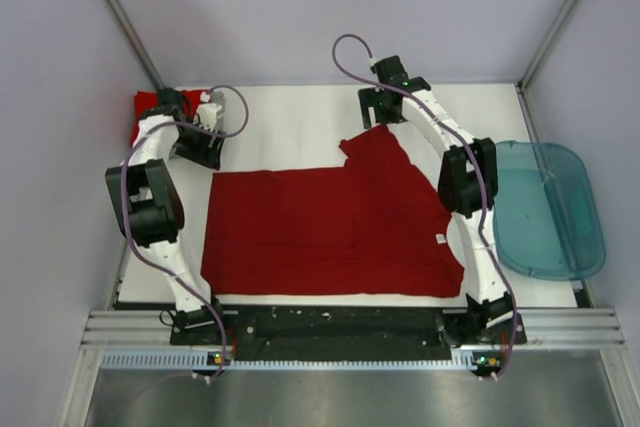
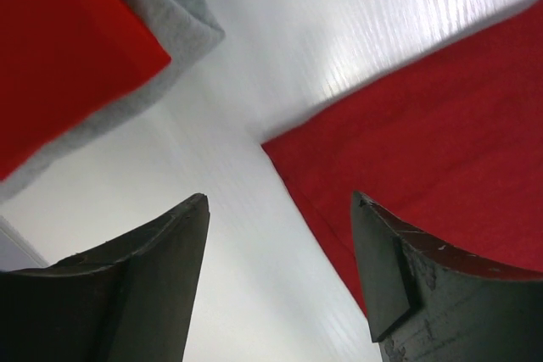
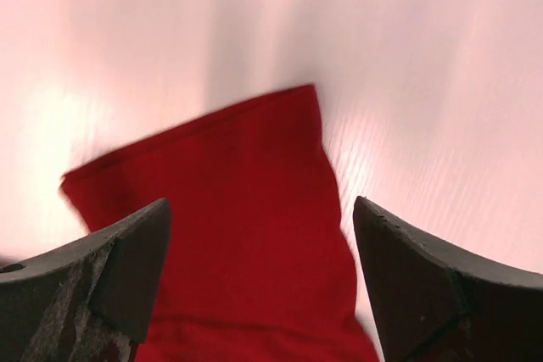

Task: Fold and stack the t-shirts
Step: Grap the side of the flattened tshirt furthest away from the robot with both arms

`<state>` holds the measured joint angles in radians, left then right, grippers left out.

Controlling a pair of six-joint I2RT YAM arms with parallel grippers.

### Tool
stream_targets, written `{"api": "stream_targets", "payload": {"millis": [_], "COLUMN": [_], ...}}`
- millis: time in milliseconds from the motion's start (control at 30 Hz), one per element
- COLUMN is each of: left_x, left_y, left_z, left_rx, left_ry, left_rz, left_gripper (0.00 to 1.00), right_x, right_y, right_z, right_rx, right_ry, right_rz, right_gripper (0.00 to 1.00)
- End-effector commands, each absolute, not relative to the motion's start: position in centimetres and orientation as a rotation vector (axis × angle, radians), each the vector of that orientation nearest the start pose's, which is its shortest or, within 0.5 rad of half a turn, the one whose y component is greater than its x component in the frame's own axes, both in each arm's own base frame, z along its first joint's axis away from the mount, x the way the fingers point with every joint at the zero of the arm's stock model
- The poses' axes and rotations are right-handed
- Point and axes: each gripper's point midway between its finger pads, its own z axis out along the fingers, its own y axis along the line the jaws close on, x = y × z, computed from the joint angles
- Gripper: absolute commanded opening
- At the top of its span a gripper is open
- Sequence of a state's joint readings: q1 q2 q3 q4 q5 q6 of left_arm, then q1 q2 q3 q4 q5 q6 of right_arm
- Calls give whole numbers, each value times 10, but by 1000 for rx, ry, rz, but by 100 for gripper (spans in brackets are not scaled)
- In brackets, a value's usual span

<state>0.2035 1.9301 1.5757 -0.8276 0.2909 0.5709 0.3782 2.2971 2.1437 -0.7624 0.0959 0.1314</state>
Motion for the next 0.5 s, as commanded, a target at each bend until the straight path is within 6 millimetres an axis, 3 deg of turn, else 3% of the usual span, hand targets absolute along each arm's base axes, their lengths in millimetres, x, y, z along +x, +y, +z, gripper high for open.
{"api": "stream_targets", "payload": {"millis": [0,200,300,467], "left_x": [440,441,447,448], "left_y": [56,53,49,42], "left_z": [83,60,61,63], "left_rx": [680,798,851,974], "left_ry": [2568,2583,2547,2510], "left_rz": [-209,-279,-302,-380], "left_gripper": [73,75,75,75], "right_x": [560,555,547,537], "right_y": [181,181,196,204], "right_z": [86,37,19,10], "right_rx": [-240,-198,-223,-258], "right_ry": [2479,2577,2624,2657], "right_rz": [26,66,180,256], "right_gripper": [85,72,55,14]}}
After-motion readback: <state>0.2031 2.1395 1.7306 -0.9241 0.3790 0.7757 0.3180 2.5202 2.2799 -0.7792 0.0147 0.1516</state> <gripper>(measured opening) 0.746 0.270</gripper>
